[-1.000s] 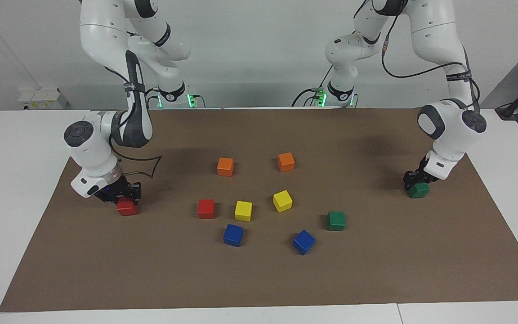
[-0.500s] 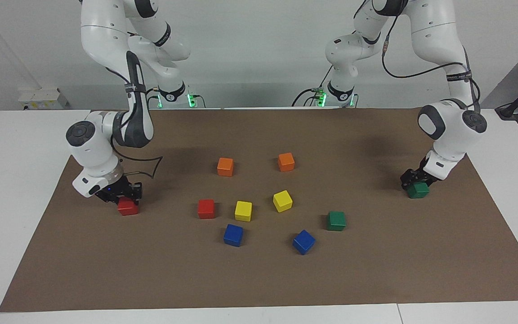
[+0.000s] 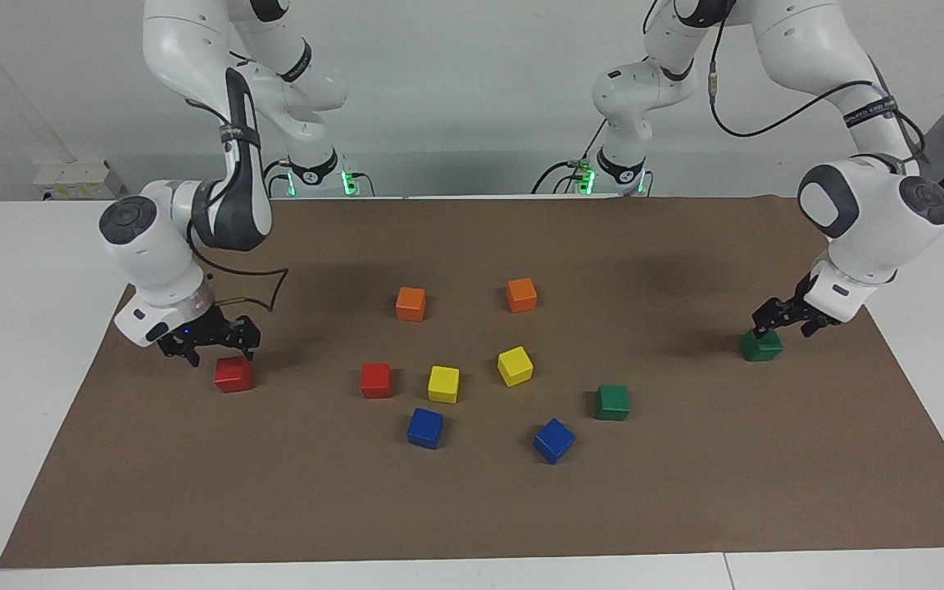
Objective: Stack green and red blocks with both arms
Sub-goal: 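Reach the left gripper to the other green block while the right gripper reaches the red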
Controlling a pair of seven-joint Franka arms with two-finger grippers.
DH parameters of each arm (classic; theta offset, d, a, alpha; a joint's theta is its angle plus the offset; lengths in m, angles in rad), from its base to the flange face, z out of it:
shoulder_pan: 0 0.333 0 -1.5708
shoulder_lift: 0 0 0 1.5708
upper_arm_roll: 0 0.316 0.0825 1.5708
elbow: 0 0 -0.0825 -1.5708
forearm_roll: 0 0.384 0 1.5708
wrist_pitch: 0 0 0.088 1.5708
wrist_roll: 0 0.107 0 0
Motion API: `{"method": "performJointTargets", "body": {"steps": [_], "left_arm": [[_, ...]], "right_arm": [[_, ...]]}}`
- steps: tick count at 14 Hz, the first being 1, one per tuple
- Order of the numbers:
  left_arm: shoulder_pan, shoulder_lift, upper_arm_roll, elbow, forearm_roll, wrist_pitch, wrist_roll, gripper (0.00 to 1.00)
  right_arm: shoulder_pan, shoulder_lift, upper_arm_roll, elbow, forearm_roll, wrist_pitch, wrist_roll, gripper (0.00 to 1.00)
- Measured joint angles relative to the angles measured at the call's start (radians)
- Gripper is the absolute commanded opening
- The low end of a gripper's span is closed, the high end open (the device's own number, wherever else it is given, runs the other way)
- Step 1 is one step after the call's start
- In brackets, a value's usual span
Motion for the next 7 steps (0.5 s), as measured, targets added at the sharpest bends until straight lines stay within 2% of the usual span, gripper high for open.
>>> {"method": "performJointTargets", "body": {"steps": [2, 4, 7], "left_arm": [[-0.081, 0.006, -0.003, 0.037, 0.0, -0.009, -0.119, 1.0], [-0.153, 0.023, -0.005, 0.054, -0.004, -0.008, -0.172, 1.0], [-0.234, 0.078, -0.007, 0.115, -0.018, -0.008, -0.199, 1.0]], "right_arm": [[0.052, -0.003, 0.008, 0.097, 0.013, -0.083, 0.098, 1.0], [0.142, 0.008, 0.01, 0.16, 0.015, -0.116, 0.249, 1.0], [0.264, 0.045, 0.013, 0.173, 0.013, -0.103, 0.445, 1.0]]}}
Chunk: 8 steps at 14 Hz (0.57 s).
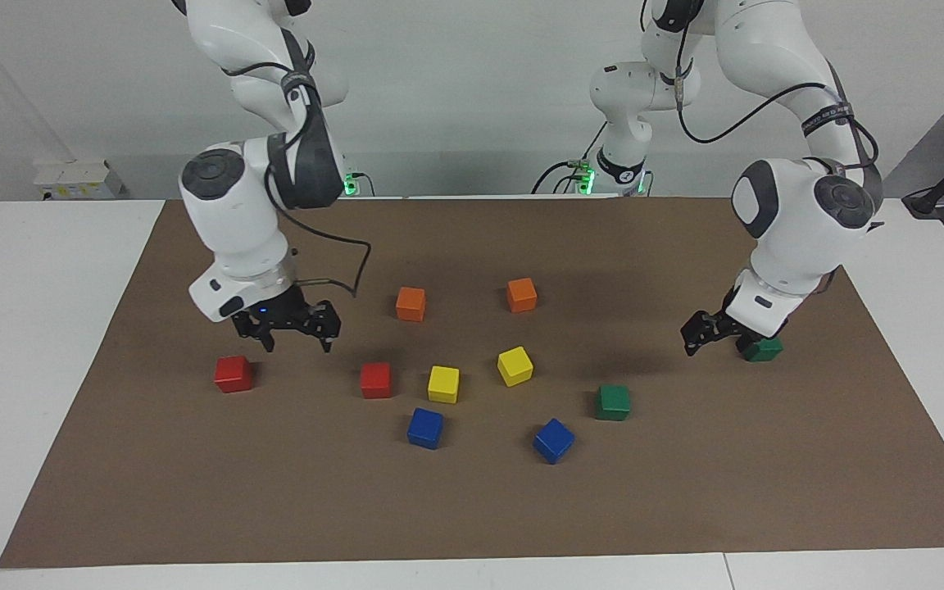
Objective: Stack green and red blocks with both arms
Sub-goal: 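Reach the left gripper to the other green block while the right gripper reaches the red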
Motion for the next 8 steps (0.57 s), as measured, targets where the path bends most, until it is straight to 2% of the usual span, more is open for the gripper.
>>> {"method": "performJointTargets", "body": {"steps": [3, 5, 8], "left_arm": [[-0.105, 0.116, 0.0, 0.099, -0.001, 0.009, -0.075, 1.0], [-0.134, 0.178, 0.0, 0.135, -0.001, 0.05, -0.085, 1.0], [-0.142, 0.221, 0.001, 0.148, -0.001, 0.099, -0.085, 1.0]], "right_arm": [[0.05, 0.059, 0.0, -0.002, 0.0, 0.051, 0.084, 1.0], [0.059, 0.097, 0.0, -0.002, 0.0, 0.083, 0.11, 1.0], [0.063, 0.132, 0.0, -0.002, 0.0, 0.115, 0.15, 1.0]]}}
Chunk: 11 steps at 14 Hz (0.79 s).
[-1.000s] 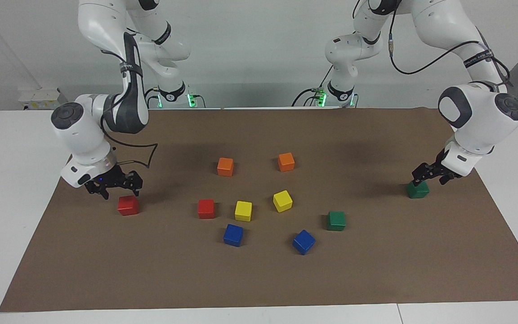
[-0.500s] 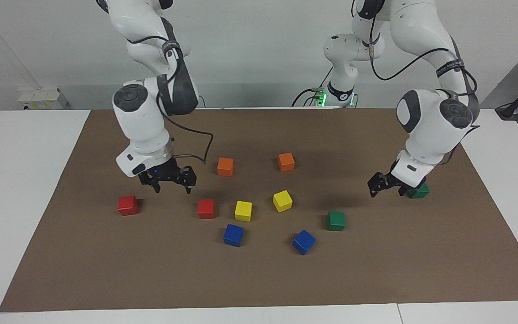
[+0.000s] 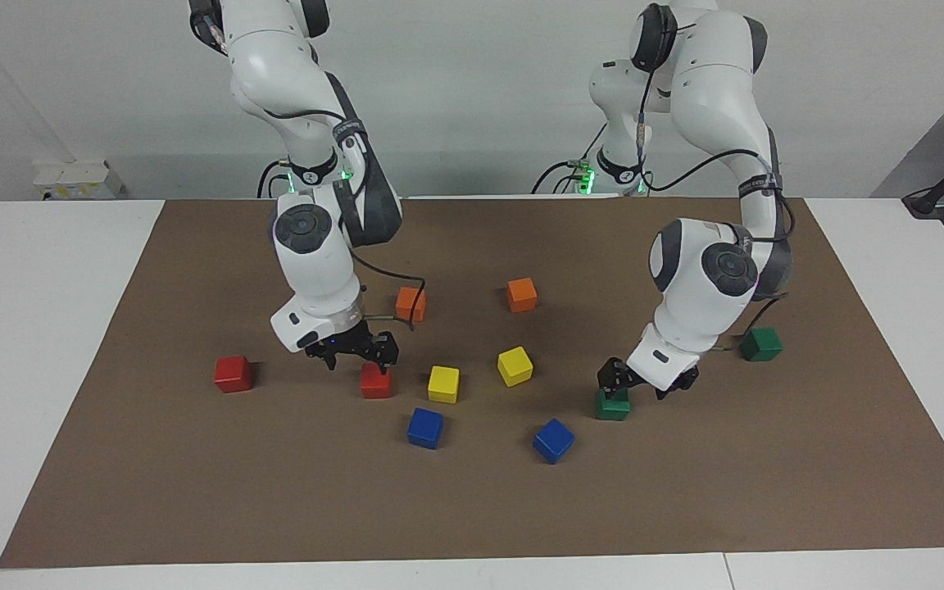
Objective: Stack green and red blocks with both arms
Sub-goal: 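Reach the left gripper to the other green block while the right gripper reaches the red, then grasp the green block with the left gripper while the right gripper grasps the red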
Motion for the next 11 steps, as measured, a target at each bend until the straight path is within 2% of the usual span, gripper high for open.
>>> {"method": "performJointTargets", "body": {"steps": [6, 8, 9, 10, 11], "left_arm": [[-0.039, 0.052, 0.0, 0.003, 0.027, 0.026, 0.003, 1.0], [-0.044, 0.064, 0.0, 0.003, 0.059, 0.031, 0.003, 1.0], [-0.044, 0.064, 0.002, 0.003, 0.07, 0.031, 0.004, 1.0], [-0.043, 0.064, 0.003, 0.004, 0.082, 0.031, 0.004, 1.0], [-0.043, 0.064, 0.004, 0.004, 0.087, 0.031, 0.005, 0.92]], "right_arm": [[0.03, 0.05, 0.0, 0.0, 0.0, 0.053, 0.037, 1.0], [0.039, 0.068, 0.0, -0.007, -0.003, 0.08, 0.039, 0.87], [0.039, 0.076, 0.0, -0.018, -0.01, 0.102, 0.039, 0.77], [0.039, 0.081, -0.001, -0.033, -0.021, 0.122, 0.039, 0.58], [0.039, 0.083, -0.003, -0.043, -0.032, 0.13, 0.037, 0.36]]}}
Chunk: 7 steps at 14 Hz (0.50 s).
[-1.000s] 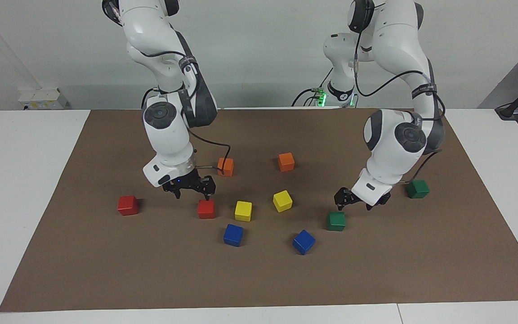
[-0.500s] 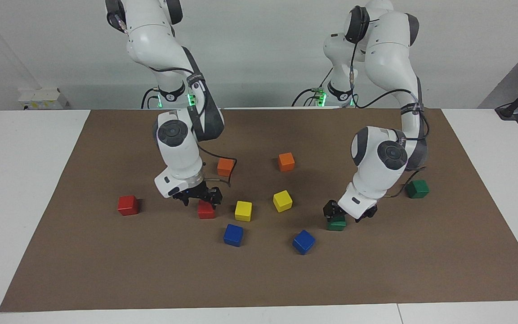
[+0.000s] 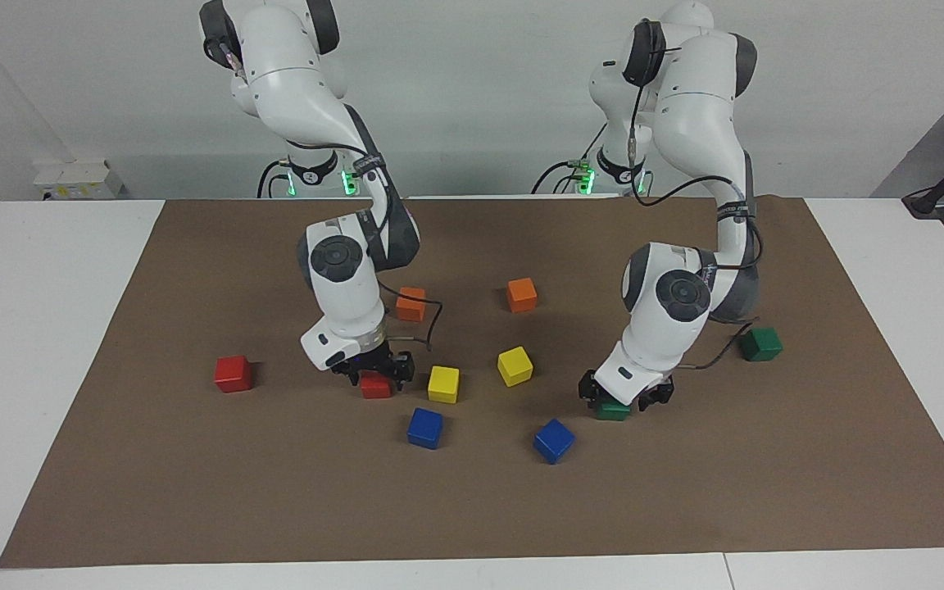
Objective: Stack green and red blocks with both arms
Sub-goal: 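Grasp the green block with the left gripper while the right gripper grasps the red, then carry the green block outward with the left gripper while the right gripper carries the red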
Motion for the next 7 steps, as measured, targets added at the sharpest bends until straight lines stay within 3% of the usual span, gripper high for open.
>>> {"method": "performJointTargets", "body": {"steps": [1, 2, 3, 4, 7], "left_arm": [[0.0, 0.0, 0.0, 0.0, 0.001, 0.0, 0.001, 0.8], [-0.001, 0.0, -0.001, 0.0, 0.001, 0.001, 0.002, 0.59], [-0.002, 0.0, -0.002, 0.0, 0.001, 0.003, 0.003, 0.34], [-0.004, 0.0, -0.002, 0.0, 0.001, 0.003, 0.003, 0.0], [-0.009, 0.003, -0.002, -0.001, 0.002, 0.002, 0.003, 0.0]], "right_arm": [[0.0, 0.0, -0.001, -0.005, -0.012, 0.0, -0.007, 0.11], [-0.001, -0.001, -0.003, -0.005, -0.013, -0.003, -0.024, 0.0], [-0.003, -0.004, -0.006, 0.0, -0.014, -0.018, -0.041, 0.0], [-0.008, -0.011, -0.011, 0.016, -0.016, -0.057, -0.063, 0.0], [-0.059, -0.059, -0.018, 0.128, -0.019, -0.247, -0.205, 0.0]]}}
